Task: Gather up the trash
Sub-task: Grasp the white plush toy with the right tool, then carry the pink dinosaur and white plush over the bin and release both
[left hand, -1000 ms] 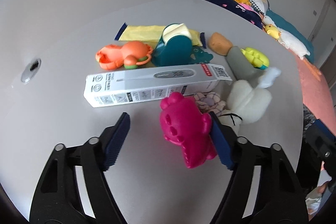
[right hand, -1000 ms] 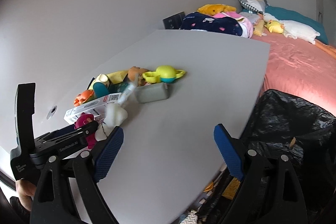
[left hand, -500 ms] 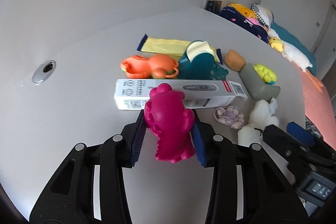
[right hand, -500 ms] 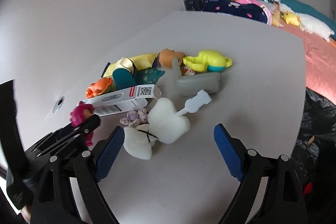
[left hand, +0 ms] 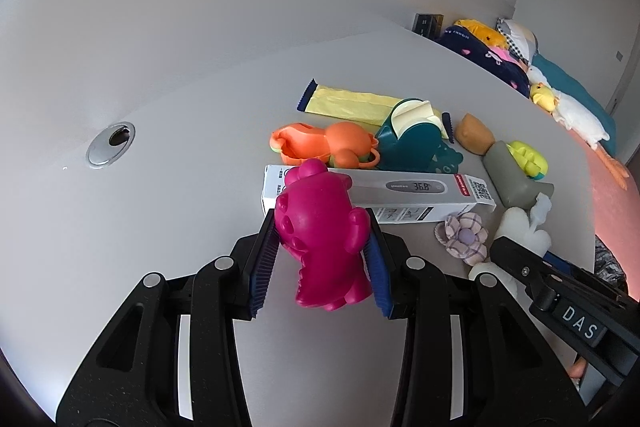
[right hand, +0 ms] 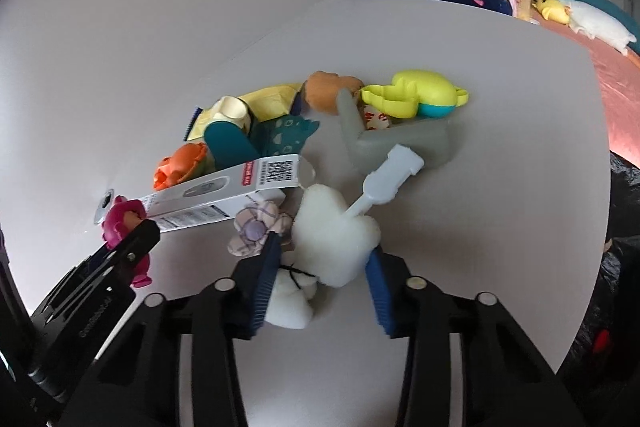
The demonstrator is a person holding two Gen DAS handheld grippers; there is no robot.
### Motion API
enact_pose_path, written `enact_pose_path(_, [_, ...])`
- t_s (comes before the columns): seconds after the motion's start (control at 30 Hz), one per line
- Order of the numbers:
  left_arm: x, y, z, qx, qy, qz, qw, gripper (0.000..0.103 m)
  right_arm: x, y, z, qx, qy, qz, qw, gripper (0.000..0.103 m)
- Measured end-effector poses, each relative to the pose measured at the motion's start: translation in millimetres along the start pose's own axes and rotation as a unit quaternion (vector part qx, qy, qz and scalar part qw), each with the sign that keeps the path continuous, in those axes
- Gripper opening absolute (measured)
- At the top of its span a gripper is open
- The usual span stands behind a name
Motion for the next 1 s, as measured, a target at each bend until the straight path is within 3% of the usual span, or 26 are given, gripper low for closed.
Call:
enact_pose_path(0.13, [3.7,-0.9,-3.0,0.0,0.01,0.003,0.9999,0.04,0.4,3.8,-10.8,0.013,-0.006,-0.003,1.0,0.028])
enact_pose_path(0.7, [41.6,7.6,-29.8,0.022,0.021,0.045,0.9985,0.04,33.7,17.5,-77.7,0.062,-0.026,0.016,0.998,0.027])
enact_pose_path(1.0, [81.8,13.8,-49.1,0.033,0.039,0.074,0.996,0.04,63.4,21.6,-112.3,0.087,-0.018,0.031,0.996,0.027])
Point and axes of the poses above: each gripper's, at about its wrist camera, not at the fingertips, and z roughly the way its jaws point, x to its right, y to its underside, the point moved 7 cm from there along z, roughly the way its jaws point, and after that the axes turned 8 degrees about -x, right-handed, at the moved point
